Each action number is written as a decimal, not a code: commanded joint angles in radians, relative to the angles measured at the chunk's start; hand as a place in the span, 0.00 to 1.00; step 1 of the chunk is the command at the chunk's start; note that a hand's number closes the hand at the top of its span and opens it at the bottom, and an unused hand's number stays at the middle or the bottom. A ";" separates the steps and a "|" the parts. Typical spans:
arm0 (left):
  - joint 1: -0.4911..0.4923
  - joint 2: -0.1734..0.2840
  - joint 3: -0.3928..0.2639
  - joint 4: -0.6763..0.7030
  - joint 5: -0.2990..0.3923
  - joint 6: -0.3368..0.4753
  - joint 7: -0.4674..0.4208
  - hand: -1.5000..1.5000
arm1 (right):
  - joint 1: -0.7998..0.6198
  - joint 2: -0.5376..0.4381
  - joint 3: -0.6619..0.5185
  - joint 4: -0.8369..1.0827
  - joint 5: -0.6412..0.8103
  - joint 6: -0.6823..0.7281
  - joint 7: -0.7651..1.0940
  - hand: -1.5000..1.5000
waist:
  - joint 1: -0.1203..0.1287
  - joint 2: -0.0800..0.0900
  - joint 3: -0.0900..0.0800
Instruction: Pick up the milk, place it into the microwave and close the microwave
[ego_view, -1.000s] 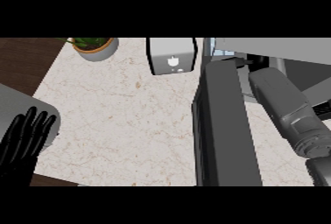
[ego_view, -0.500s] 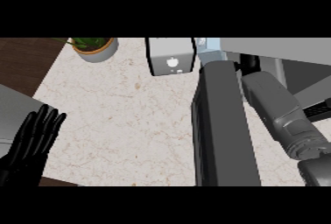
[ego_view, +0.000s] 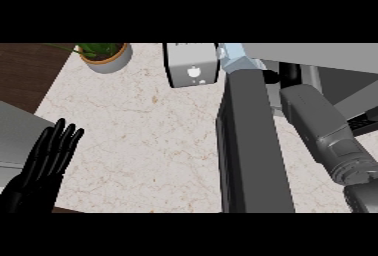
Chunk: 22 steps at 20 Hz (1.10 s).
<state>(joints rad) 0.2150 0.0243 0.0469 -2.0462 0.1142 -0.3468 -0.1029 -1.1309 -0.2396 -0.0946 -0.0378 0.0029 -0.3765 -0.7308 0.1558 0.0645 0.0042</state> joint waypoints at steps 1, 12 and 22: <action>-0.015 -0.017 -0.027 -0.005 -0.010 0.012 0.021 0.00 | 0.008 -0.025 -0.014 0.001 -0.012 0.036 0.010 0.00 | -0.014 0.004 0.002; -0.003 -0.024 -0.086 0.011 -0.052 0.040 0.011 0.00 | 0.098 0.000 -0.034 -0.003 -0.030 0.126 -0.055 0.00 | -0.050 -0.016 0.001; -0.001 -0.023 -0.135 0.075 -0.052 -0.006 0.007 0.00 | 0.154 0.032 -0.054 -0.031 -0.050 0.295 -0.106 0.00 | -0.087 -0.034 -0.001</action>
<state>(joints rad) 0.2206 0.0080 -0.0606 -1.9937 0.0680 -0.3440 -0.1018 -0.9882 -0.2254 -0.1499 -0.0630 -0.0485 -0.1439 -0.8343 0.0837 0.0378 0.0042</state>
